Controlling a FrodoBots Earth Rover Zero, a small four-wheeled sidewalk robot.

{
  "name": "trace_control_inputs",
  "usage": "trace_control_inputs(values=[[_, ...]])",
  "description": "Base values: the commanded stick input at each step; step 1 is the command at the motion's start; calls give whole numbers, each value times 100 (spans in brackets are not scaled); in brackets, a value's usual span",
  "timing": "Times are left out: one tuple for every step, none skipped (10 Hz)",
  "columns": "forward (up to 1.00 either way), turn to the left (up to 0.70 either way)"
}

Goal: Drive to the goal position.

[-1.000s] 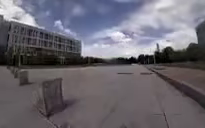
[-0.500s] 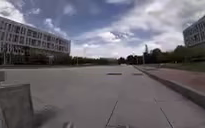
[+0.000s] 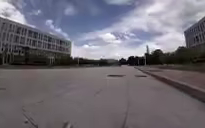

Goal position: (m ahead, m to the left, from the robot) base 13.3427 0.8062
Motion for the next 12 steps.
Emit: trace_control_inputs(values=[[100,-40],[100,-40],[100,-40],[100,-40],[100,-26],[100,0],[100,0],[100,0],[100,0],[100,0],[100,0],[100,0]])
